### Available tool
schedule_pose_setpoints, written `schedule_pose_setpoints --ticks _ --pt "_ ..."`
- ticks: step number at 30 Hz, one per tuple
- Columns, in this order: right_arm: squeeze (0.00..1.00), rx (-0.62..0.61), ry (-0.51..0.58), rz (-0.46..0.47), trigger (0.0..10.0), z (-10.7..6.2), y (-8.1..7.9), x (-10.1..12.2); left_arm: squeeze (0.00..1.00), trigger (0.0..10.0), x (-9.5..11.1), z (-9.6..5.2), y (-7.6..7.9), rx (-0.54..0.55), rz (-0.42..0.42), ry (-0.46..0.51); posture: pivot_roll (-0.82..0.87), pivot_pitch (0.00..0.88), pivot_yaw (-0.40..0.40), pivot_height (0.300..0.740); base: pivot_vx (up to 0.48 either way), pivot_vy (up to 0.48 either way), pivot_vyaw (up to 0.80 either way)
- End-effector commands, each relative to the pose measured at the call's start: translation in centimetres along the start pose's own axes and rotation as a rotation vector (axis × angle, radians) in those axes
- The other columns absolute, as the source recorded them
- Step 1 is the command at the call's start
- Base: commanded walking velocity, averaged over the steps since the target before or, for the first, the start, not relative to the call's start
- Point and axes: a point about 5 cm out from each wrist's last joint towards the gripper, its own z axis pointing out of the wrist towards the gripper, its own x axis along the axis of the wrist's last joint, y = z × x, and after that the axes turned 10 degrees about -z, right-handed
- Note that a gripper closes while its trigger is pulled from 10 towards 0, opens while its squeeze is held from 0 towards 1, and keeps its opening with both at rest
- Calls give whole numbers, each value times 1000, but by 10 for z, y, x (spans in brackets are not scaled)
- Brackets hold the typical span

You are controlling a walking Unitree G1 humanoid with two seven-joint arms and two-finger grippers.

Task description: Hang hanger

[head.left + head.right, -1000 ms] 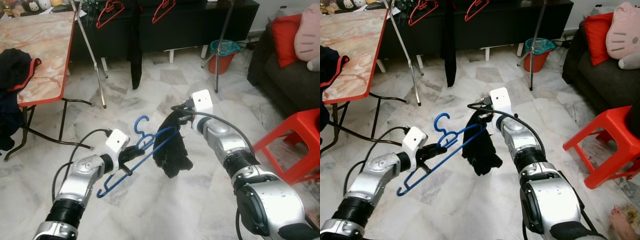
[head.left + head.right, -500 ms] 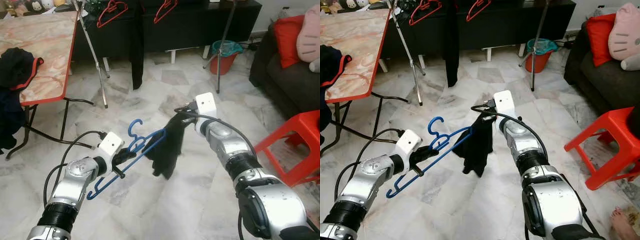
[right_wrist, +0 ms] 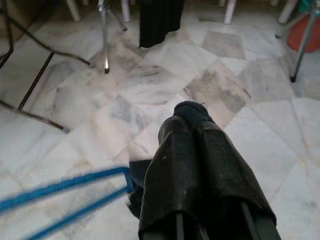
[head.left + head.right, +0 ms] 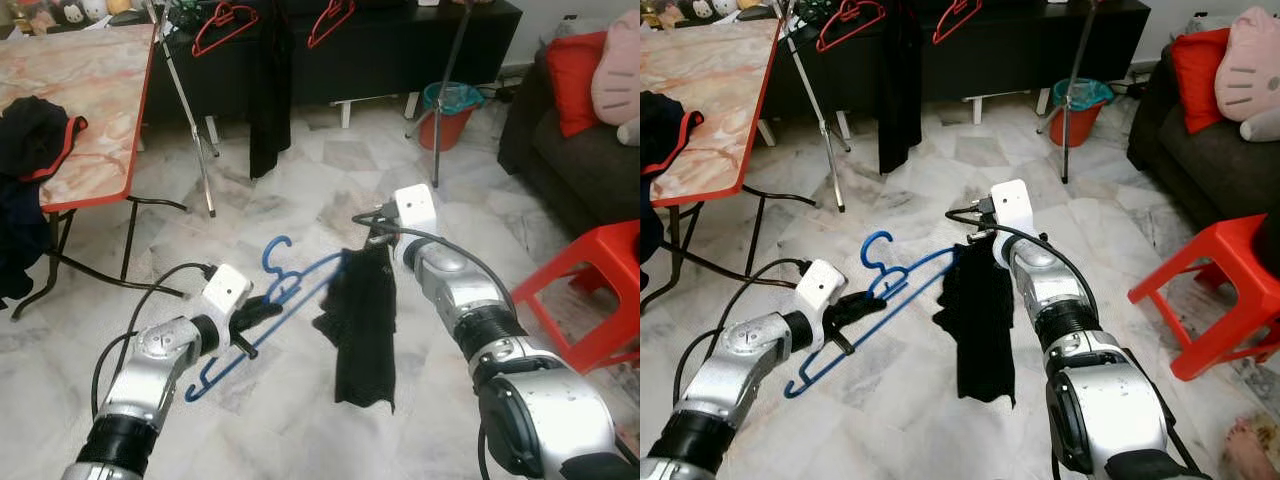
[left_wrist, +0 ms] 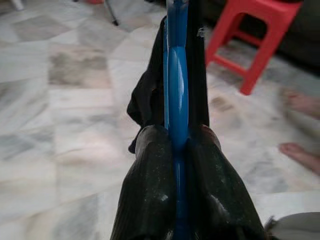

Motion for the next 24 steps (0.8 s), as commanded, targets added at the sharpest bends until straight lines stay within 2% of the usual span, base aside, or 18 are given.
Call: schedule_pose_setpoints --ticks 1,6,10,13,18,24 --pt "0 -35 40 46 10000 -1 5 10 0 10000 0 -3 6 -52 4 -7 -166 90 -19 740 0 0 0" --pt "0 -73 49 132 10000 -1 10 15 0 10000 -1 -5 10 -92 31 -43 -163 90 -21 740 0 0 0" --pt "0 -75 48 150 10000 -1 9 16 0 10000 -3 -1 5 -21 75 -59 -165 87 -22 740 0 0 0" --pt "0 -69 51 158 10000 -1 7 17 0 10000 0 3 0 50 77 -40 -166 87 -22 740 0 0 0" --pt "0 -65 47 172 10000 0 4 16 0 10000 10 8 0 90 88 22 -163 88 -21 740 0 0 0" --pt "0 -55 45 191 10000 0 1 16 0 10000 13 11 3 68 83 51 -163 88 -20 740 0 0 0"
